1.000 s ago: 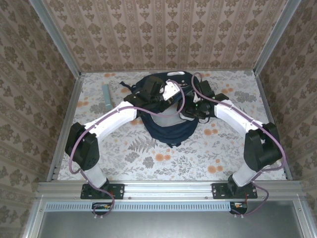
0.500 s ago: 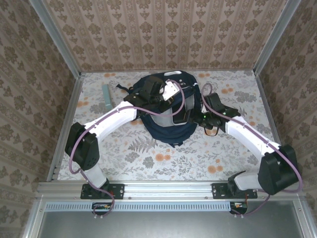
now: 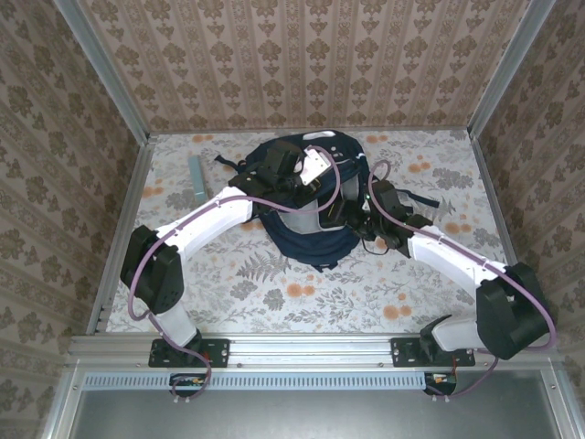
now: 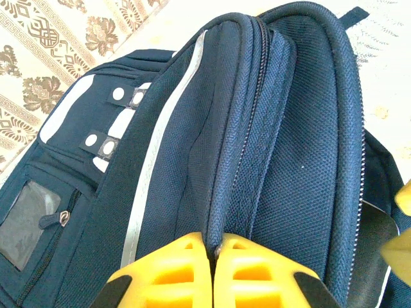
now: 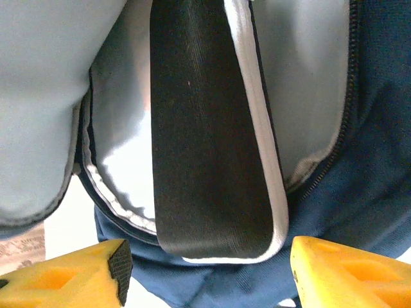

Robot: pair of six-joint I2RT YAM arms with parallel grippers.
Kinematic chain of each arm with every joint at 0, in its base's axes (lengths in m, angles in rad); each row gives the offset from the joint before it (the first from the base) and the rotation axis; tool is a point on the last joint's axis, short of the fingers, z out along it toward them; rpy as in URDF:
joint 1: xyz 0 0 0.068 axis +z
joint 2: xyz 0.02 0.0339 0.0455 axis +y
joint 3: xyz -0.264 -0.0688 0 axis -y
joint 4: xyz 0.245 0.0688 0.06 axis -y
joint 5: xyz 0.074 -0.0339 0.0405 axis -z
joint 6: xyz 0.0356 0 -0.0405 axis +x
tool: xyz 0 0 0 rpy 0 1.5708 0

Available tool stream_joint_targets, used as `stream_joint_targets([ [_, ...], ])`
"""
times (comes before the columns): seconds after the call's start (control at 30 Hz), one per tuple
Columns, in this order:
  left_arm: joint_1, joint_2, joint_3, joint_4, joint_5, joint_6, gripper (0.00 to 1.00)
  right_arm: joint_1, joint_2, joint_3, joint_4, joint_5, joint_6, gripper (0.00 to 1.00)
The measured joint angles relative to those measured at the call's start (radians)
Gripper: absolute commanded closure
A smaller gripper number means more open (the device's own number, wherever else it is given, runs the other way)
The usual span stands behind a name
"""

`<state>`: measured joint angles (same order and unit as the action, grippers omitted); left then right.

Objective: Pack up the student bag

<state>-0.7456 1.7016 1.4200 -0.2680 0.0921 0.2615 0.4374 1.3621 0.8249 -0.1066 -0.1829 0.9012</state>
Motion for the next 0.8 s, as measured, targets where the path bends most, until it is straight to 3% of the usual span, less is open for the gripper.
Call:
stream_joint_targets([
  [0.3,0.000,0.000,0.000,0.000,0.000,-0.001,1.00,0.000,0.176,0.076,0.011,0.013,-0.016,0.33],
  [0.5,0.000,0.000,0.000,0.000,0.000,-0.001,1.00,0.000,0.257,0.087,0.060,-0.037,-0.044,0.28],
  [0.57,0.000,0.000,0.000,0.000,0.000,-0.002,1.00,0.000,0.276,0.090,0.073,-0.046,-0.055,0.31],
  [0.8,0.000,0.000,-0.002,0.000,-0.003,-0.008,1.00,-0.003,0.293,0.090,0.120,-0.072,-0.071,0.58],
])
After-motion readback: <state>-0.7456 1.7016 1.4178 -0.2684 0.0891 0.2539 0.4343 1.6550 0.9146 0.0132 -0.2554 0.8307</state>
